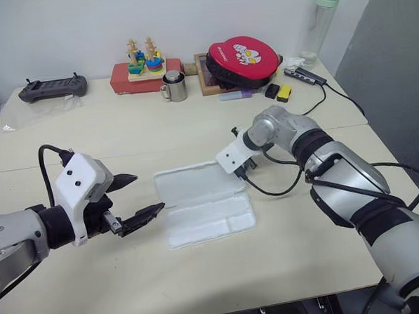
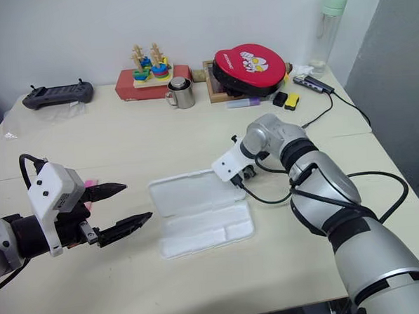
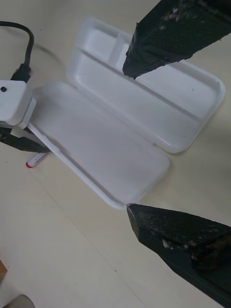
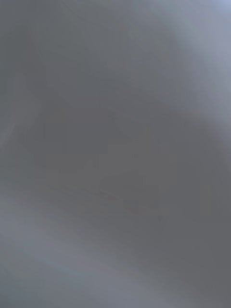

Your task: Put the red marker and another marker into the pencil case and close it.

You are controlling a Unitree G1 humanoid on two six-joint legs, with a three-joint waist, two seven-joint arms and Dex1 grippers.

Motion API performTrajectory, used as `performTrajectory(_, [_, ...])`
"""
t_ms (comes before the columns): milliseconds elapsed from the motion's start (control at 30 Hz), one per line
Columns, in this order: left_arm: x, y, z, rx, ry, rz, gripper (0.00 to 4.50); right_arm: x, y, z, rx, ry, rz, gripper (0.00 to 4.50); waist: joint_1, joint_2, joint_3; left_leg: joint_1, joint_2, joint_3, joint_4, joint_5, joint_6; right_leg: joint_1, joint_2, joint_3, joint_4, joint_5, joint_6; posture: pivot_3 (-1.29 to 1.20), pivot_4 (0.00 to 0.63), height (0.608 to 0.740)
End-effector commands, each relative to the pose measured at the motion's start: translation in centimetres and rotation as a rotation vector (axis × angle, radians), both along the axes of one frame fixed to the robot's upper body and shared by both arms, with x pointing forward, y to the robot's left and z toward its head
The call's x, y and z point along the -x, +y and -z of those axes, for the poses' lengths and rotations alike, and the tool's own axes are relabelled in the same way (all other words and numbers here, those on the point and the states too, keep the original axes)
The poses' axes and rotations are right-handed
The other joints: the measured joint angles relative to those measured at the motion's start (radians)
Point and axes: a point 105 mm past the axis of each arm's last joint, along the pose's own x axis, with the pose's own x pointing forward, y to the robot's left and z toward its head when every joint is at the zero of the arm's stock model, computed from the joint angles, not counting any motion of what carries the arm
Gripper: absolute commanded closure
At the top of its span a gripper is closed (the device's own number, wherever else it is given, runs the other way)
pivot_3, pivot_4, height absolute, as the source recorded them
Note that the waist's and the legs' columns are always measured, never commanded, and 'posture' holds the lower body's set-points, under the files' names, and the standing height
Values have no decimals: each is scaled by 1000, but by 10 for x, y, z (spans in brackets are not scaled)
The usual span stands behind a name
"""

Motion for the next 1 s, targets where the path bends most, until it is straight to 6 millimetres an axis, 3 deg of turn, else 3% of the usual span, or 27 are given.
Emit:
performTrajectory(33, [1, -3, -3, 0, -17, 13, 0, -1, 6, -5, 2, -27, -17, 4183, 0, 0, 0, 0, 0, 0, 0, 0, 0, 0, 0, 0, 0, 0, 0, 0, 150, 740])
performTrajectory(267, [1, -2, -1, 3, -14, 6, 0, -4, 13, -23, -82, -32, 16, 4191, -1, 0, 0, 1, 2, 0, 0, 0, 0, 0, 2, 1, 0, 1, -1, 0, 150, 740])
performTrajectory(500, [-2, -3, -2, 7, -19, 16, 0, -3, 10, -22, -77, -18, 14, 4191, 0, 0, 0, 0, 2, 1, 0, 0, 0, 0, 3, 2, 0, 1, -1, 0, 150, 740])
performTrajectory(1000, [-4, -6, -1, 21, -17, 30, 0, -5, 6, -75, -193, -21, 22, 4191, 0, 0, 0, 0, 4, 2, 0, 0, 0, -1, 5, 3, 0, 1, -1, 0, 150, 740])
